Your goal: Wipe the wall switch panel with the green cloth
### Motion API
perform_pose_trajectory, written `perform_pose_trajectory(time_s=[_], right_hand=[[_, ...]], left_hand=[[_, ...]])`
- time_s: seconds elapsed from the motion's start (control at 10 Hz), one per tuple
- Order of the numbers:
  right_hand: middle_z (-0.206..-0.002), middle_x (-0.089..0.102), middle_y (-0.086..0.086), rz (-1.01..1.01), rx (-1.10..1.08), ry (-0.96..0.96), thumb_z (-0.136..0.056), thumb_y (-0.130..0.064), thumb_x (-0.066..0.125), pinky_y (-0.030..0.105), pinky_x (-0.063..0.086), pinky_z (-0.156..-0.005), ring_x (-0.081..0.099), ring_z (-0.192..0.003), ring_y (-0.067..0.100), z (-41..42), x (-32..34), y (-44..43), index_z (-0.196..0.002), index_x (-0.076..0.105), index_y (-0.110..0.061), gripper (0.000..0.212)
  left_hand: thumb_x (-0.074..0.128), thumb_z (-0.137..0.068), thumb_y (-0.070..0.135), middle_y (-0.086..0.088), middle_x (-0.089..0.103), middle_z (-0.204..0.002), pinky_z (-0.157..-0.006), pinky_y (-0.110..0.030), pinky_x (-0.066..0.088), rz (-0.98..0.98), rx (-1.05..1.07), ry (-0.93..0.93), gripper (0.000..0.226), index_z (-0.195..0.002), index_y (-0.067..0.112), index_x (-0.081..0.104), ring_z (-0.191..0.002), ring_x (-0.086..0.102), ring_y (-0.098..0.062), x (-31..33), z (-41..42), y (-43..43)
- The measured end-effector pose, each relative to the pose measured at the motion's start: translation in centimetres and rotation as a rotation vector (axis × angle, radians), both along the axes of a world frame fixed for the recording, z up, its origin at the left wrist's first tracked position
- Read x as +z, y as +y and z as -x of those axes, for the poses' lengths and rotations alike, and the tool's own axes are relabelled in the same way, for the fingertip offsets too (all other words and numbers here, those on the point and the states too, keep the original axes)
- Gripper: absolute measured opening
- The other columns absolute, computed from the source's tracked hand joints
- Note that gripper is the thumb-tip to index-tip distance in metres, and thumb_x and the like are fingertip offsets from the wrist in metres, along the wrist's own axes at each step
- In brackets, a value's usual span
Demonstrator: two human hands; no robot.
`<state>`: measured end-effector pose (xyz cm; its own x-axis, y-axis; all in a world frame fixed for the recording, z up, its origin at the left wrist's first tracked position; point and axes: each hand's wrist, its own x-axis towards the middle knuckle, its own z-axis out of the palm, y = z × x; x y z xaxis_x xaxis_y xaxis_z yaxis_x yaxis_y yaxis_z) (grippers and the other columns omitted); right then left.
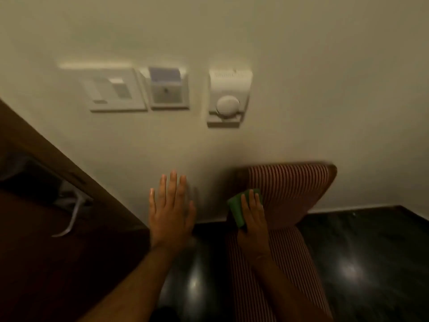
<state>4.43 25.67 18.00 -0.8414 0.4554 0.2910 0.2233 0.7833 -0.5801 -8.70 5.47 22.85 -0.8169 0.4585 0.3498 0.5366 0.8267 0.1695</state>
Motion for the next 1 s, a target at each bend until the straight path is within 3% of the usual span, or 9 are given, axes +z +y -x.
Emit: perform_pose_trajectory(time_s=[0.1, 0.2, 0.3, 0.4, 0.6, 0.7, 0.8, 0.9, 1.0], right_hand=[[-0.167, 0.033, 0.026, 0.034, 0.021, -0.183, -0.079, 0.012, 0.066, 0.070, 0.034, -0.122, 0.026, -0.156, 0.049, -3.6, -6.3, 2.7, -0.158, 0.039, 0.001, 0.084], [-0.170, 0.020, 0.013, 0.085, 0.043, -0.370, -0.079, 0.016, 0.072, 0.068, 0.031, -0.126, 0.014, -0.159, 0.041, -6.1, -12.0, 4.7, -0.160, 0.036, 0.000, 0.090], [-0.175, 0.009, 0.007, 0.170, 0.038, -0.520, -0.090, 0.010, 0.065, 0.057, 0.021, -0.134, 0.000, -0.163, 0.029, -7.5, -17.7, 6.0, -0.166, 0.024, -0.008, 0.088], [-0.178, 0.010, 0.009, 0.213, 0.022, -0.589, -0.100, -0.001, 0.061, 0.050, 0.016, -0.136, 0.002, -0.167, 0.030, -7.6, -22.3, 7.0, -0.168, 0.020, -0.011, 0.080], [-0.179, 0.007, 0.013, 0.206, 0.075, -0.762, -0.104, -0.023, 0.036, 0.054, 0.011, -0.136, 0.002, -0.168, 0.033, -7.7, -29.8, 8.4, -0.169, 0.018, -0.010, 0.069], [-0.180, -0.008, 0.012, 0.119, 0.113, -0.917, -0.110, -0.036, 0.045, 0.057, 0.010, -0.135, -0.009, -0.168, 0.032, -8.1, -31.5, 8.2, -0.172, 0.002, -0.014, 0.079], [-0.179, -0.014, 0.011, 0.091, 0.126, -0.973, -0.102, -0.069, 0.049, 0.055, 0.002, -0.136, -0.012, -0.167, 0.031, -7.8, -30.5, 8.0, -0.171, -0.006, -0.015, 0.103], [-0.180, -0.010, 0.008, 0.115, 0.113, -0.889, -0.098, -0.077, 0.051, 0.053, 0.001, -0.136, -0.010, -0.168, 0.028, -6.7, -27.1, 8.1, -0.171, -0.005, -0.016, 0.111], [-0.181, -0.003, 0.002, 0.061, 0.109, -0.762, -0.102, -0.072, 0.046, 0.053, 0.003, -0.136, -0.007, -0.168, 0.022, -6.0, -22.5, 7.5, -0.172, 0.000, -0.021, 0.098]], left_hand=[[0.042, -0.106, 0.048, -0.008, 0.012, -0.186, -0.137, -0.050, 0.004, 0.085, -0.065, -0.149, 0.080, -0.178, 0.017, 0.023, -0.172, 0.012, -0.030, -6.5, -3.6, 1.7], [0.034, -0.108, 0.052, -0.006, 0.010, -0.187, -0.137, -0.052, 0.007, 0.158, -0.120, -0.235, 0.078, -0.178, 0.019, 0.022, -0.172, 0.010, -0.028, -12.1, -6.7, 3.4], [0.038, -0.109, 0.051, -0.004, 0.005, -0.187, -0.139, -0.054, 0.007, 0.186, -0.149, -0.321, 0.079, -0.179, 0.020, 0.017, -0.174, 0.003, -0.026, -17.6, -8.6, 5.2], [0.041, -0.110, 0.051, -0.002, -0.002, -0.187, -0.139, -0.048, -0.007, 0.247, -0.147, -0.345, 0.082, -0.179, 0.022, 0.011, -0.173, -0.010, -0.020, -22.2, -9.3, 6.9], [0.042, -0.110, 0.052, -0.001, 0.004, -0.188, -0.141, -0.049, -0.003, 0.281, -0.181, -0.350, 0.081, -0.180, 0.024, 0.013, -0.174, 0.001, -0.022, -29.3, -10.1, 7.9], [0.043, -0.109, 0.052, -0.001, 0.004, -0.188, -0.141, -0.046, -0.009, 0.322, -0.189, -0.347, 0.082, -0.180, 0.024, 0.013, -0.174, 0.003, -0.023, -30.5, -10.1, 7.2], [0.043, -0.109, 0.052, -0.001, 0.002, -0.188, -0.141, -0.046, -0.010, 0.376, -0.193, -0.345, 0.083, -0.180, 0.025, 0.011, -0.174, 0.002, -0.023, -29.5, -10.1, 6.4], [0.044, -0.109, 0.052, 0.000, 0.003, -0.188, -0.141, -0.049, -0.001, 0.368, -0.159, -0.350, 0.081, -0.180, 0.025, 0.014, -0.174, 0.002, -0.023, -26.8, -9.4, 5.2], [0.045, -0.107, 0.052, -0.002, 0.006, -0.188, -0.139, -0.052, 0.008, 0.321, -0.106, -0.309, 0.083, -0.179, 0.023, 0.016, -0.174, 0.002, -0.023, -22.6, -9.0, 4.0]])
